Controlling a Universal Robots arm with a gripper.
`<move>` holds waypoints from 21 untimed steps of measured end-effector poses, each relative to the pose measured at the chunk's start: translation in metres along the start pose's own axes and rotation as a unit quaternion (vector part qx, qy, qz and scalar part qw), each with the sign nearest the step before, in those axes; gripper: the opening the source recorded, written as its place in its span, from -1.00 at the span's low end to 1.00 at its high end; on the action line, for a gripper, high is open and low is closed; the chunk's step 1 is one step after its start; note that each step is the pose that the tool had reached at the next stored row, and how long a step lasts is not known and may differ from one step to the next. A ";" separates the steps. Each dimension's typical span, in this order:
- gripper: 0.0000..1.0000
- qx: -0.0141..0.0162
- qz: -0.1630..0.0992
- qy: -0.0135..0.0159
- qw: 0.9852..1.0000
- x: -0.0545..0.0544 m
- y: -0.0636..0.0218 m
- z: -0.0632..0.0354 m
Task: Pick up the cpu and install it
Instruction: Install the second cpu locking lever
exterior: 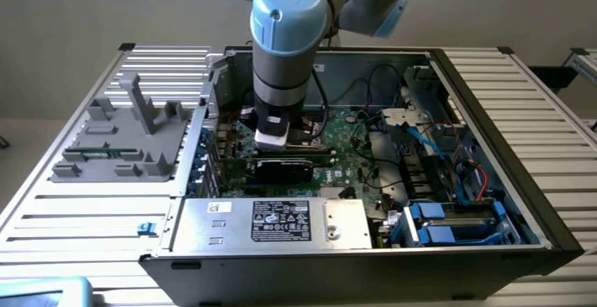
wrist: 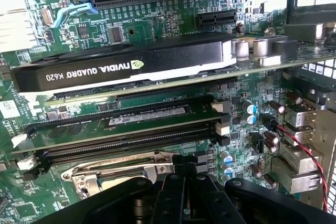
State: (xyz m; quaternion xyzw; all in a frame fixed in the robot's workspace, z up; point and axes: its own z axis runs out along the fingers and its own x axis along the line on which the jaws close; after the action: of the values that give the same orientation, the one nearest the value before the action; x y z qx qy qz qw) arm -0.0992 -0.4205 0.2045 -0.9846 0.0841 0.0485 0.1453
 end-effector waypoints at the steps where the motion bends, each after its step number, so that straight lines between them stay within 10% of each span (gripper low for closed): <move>1: -0.79 0.000 0.000 0.000 1.000 0.000 0.0001 0.0007; 21: -0.79 0.003 0.000 0.000 1.000 0.001 0.0015 0.0063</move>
State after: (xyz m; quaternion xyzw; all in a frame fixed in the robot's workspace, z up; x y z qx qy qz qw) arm -0.0993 -0.4202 0.1980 -0.9842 0.0840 0.0488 0.1478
